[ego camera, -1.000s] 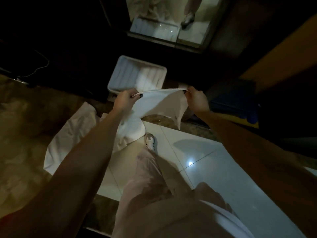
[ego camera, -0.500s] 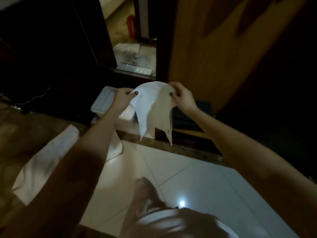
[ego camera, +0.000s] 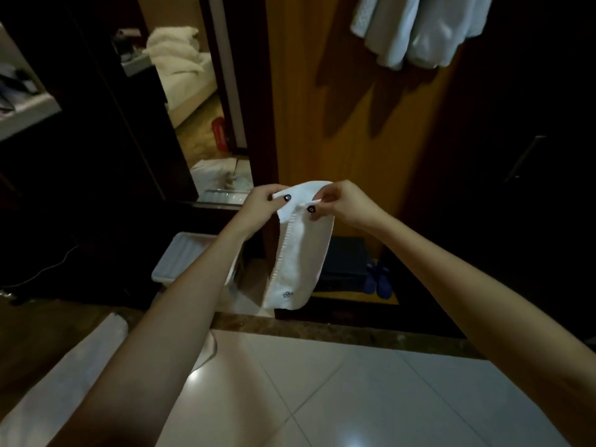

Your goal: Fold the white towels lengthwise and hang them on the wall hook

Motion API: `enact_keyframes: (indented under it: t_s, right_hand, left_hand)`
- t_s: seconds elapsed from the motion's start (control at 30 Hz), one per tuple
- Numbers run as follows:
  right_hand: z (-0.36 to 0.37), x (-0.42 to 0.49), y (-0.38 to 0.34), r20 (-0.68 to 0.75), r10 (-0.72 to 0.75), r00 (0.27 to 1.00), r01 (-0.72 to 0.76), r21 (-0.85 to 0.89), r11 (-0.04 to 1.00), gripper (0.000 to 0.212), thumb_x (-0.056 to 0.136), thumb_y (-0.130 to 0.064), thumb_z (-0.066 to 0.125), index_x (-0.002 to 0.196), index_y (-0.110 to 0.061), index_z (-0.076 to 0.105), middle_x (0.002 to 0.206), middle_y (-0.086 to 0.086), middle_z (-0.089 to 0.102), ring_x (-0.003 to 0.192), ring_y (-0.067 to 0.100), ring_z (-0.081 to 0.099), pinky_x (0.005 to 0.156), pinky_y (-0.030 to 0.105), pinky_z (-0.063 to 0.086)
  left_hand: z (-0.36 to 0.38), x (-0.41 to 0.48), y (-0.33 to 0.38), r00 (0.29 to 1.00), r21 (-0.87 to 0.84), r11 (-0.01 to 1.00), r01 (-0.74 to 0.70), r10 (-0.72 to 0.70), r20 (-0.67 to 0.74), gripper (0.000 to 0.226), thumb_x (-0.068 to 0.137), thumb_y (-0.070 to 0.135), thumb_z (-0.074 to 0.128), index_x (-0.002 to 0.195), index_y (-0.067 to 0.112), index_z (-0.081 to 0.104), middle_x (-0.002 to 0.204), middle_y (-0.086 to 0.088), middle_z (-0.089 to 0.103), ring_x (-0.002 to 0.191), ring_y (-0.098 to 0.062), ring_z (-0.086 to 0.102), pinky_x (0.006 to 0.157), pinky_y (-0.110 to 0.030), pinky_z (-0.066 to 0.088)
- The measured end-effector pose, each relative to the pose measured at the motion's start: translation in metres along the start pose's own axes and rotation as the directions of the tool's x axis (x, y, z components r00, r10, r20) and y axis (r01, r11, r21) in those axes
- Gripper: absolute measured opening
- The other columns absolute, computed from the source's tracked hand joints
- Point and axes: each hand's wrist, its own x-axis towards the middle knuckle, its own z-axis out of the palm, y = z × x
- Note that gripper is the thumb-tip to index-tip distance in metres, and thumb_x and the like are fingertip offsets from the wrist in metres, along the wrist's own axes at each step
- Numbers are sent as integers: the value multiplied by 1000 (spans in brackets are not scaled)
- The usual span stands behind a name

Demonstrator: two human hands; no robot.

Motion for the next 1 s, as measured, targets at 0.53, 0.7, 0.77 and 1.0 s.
enact_keyframes:
  t_s: [0.53, 0.7, 0.77, 1.0]
  right_hand:
    - [-56, -36, -41, -103, -103, 989, 68, -299, 952, 19, 87, -30, 69, 70, -31, 60, 84, -9, 63, 81, 3, 56, 64, 21, 41]
    - [-66, -42, -33, -218, -111, 970, 43, -294, 955, 26, 85, -30, 73, 62, -28, 59, 65, -11, 57, 59, -6, 52, 50, 9, 35]
    - [-67, -45, -31, -248, -113, 962, 34, -300, 953, 29, 85, -30, 73, 60, -29, 57, 62, -10, 54, 54, -4, 50, 47, 9, 33]
    - [-84, -56, -28, -181, -85, 980, -1, -430, 903, 23, 86, -41, 70, 74, -24, 61, 73, -11, 56, 64, 2, 48, 53, 16, 32]
  left_hand:
    - [28, -2, 70, 984, -263, 960, -101, 135, 117, 14, 89, 23, 63, 90, 27, 76, 93, 3, 74, 91, -12, 67, 82, -29, 50]
    - [33, -7, 84, 963, -217, 963, -157, 198, 184, 16, 88, 20, 66, 103, 23, 71, 103, 5, 72, 101, -9, 66, 80, -17, 51]
    - [40, -9, 87, 960, -162, 966, -202, 228, 163, 18, 86, 13, 69, 102, 22, 69, 100, 7, 72, 98, -5, 66, 79, -14, 50]
    - [54, -1, 92, 965, -65, 966, -251, 255, 64, 11, 91, 11, 62, 95, 18, 69, 89, 8, 70, 82, 3, 65, 69, -9, 48]
